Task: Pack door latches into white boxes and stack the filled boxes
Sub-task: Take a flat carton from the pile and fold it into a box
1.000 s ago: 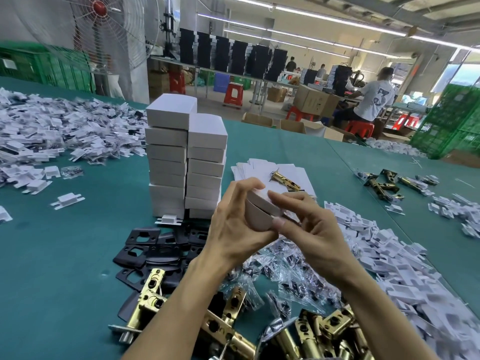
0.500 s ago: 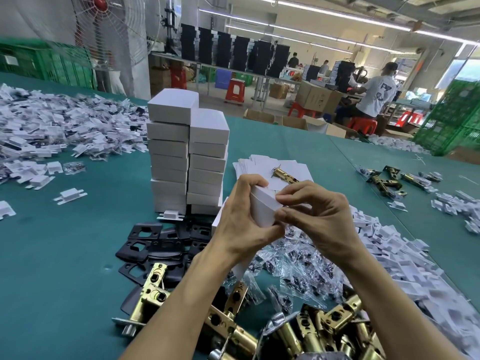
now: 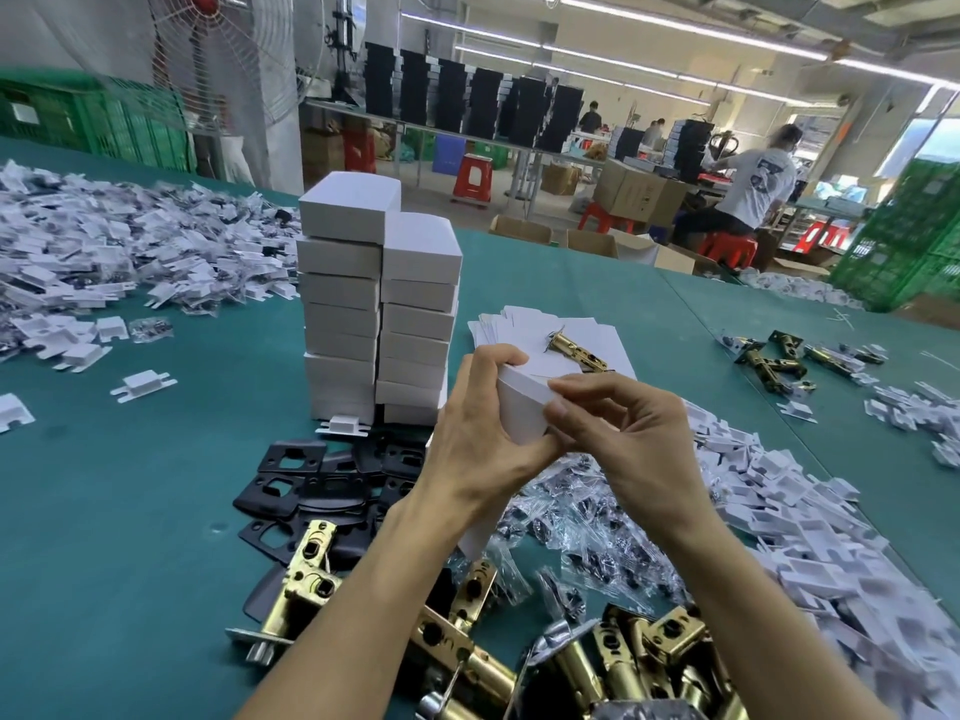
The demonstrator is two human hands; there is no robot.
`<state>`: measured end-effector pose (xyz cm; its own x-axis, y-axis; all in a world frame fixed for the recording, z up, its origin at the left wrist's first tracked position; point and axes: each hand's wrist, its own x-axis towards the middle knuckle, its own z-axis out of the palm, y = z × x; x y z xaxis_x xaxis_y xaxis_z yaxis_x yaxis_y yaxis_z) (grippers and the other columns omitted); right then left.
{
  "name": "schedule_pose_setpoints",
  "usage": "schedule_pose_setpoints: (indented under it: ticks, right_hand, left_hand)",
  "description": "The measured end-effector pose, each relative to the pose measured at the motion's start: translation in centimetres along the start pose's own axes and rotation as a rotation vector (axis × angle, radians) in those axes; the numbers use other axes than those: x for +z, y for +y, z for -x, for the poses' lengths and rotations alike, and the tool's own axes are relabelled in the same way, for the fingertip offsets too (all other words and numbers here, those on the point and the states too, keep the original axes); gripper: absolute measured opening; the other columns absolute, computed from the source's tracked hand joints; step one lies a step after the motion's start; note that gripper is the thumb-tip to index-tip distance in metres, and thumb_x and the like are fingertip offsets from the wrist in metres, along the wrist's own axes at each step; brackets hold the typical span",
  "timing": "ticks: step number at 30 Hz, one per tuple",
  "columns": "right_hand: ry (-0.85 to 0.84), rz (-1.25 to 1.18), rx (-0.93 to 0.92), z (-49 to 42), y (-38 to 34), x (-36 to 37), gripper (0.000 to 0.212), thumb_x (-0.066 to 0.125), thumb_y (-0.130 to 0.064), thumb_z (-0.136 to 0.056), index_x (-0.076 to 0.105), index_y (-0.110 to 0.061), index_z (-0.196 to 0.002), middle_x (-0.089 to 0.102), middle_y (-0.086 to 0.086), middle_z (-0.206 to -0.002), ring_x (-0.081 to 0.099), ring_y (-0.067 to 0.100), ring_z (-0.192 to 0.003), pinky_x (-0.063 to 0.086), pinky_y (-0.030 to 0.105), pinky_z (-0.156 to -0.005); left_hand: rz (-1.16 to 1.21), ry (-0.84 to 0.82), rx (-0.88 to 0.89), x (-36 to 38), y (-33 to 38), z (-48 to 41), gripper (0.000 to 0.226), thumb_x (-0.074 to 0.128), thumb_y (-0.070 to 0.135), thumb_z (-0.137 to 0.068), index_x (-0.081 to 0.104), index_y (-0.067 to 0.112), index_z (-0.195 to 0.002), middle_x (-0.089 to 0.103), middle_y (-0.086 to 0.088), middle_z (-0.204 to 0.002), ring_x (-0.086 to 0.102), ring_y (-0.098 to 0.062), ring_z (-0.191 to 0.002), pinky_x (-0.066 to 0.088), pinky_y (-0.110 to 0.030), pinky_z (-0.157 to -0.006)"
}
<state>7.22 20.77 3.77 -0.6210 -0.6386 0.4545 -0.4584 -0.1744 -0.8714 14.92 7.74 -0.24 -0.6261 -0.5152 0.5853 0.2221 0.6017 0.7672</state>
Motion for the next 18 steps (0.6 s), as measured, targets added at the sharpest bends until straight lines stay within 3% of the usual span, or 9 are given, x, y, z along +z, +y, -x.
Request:
schedule_pose_setpoints:
  ticks: [4, 6, 9, 12, 16, 18]
  right_hand:
    - [-0.029, 0.197, -0.114, -0.1, -0.1, -0.1, 0.018, 0.076, -0.014, -0.079, 0.075, -0.021, -0.095, 0.073, -0.004, -0.101, 0.07, 0.008, -0.096, 0.057, 0.02, -0.076]
    - [-0.038, 0.204, -0.097, 0.2, 0.1, -0.1, 0.017, 0.076, -0.016, -0.078, 0.075, -0.023, -0.093, 0.072, -0.005, -0.104, 0.069, 0.009, -0.097, 0.06, 0.026, -0.075]
    - [-0.022, 0.112, -0.018, 0.7, 0.3, 0.2, 0.015, 0.077, -0.026, -0.075, 0.071, -0.021, -0.088, 0.071, -0.005, -0.102, 0.071, 0.016, -0.091, 0.061, 0.034, -0.07]
    - [-0.022, 0.01, 0.0, 1.1, 0.8, 0.7, 0.019, 0.075, -0.013, -0.083, 0.072, -0.025, -0.098, 0.072, 0.005, -0.092, 0.071, 0.029, -0.081, 0.061, 0.042, -0.067]
    - [0.009, -0.043, -0.007, 1.3, 1.1, 0.8, 0.023, 0.068, -0.01, -0.089, 0.074, -0.027, -0.103, 0.074, 0.003, -0.086, 0.073, 0.022, -0.082, 0.06, 0.034, -0.066]
    - [0.054, -0.088, 0.0, 1.2, 1.0, 0.5, 0.02, 0.063, -0.015, -0.088, 0.073, -0.023, -0.104, 0.076, -0.006, -0.094, 0.073, 0.012, -0.089, 0.058, 0.026, -0.071]
  left_hand:
    - [0.016, 0.031, -0.03, 0.1, 0.0, -0.1, 0.058, 0.075, 0.057, -0.069, 0.037, 0.037, -0.108, 0.052, 0.0, -0.102, 0.058, -0.015, -0.078, 0.051, -0.023, -0.056]
    - [-0.003, 0.016, -0.02, -0.1, 0.2, -0.1, 0.057, 0.073, 0.059, -0.067, 0.037, 0.039, -0.105, 0.052, 0.001, -0.103, 0.057, -0.012, -0.079, 0.05, -0.021, -0.056]
    - [-0.043, 0.012, 0.003, -0.1, 0.6, 0.1, 0.054, 0.073, 0.055, -0.063, 0.037, 0.044, -0.102, 0.05, 0.013, -0.103, 0.056, -0.005, -0.079, 0.052, -0.031, -0.055]
    - [-0.067, 0.018, 0.021, 0.1, 0.9, 0.3, 0.058, 0.077, 0.052, -0.06, 0.036, 0.048, -0.1, 0.047, 0.019, -0.102, 0.055, -0.002, -0.081, 0.048, -0.026, -0.055]
    - [-0.003, -0.078, 0.025, -0.6, 0.8, -0.1, 0.062, 0.085, 0.046, -0.059, 0.045, 0.042, -0.106, 0.051, 0.018, -0.107, 0.056, 0.001, -0.092, 0.048, -0.015, -0.065]
    - [0.084, -0.14, 0.031, -1.1, 0.9, -0.3, 0.06, 0.09, 0.041, -0.064, 0.055, 0.038, -0.113, 0.058, 0.016, -0.112, 0.059, 0.0, -0.101, 0.053, -0.018, -0.077]
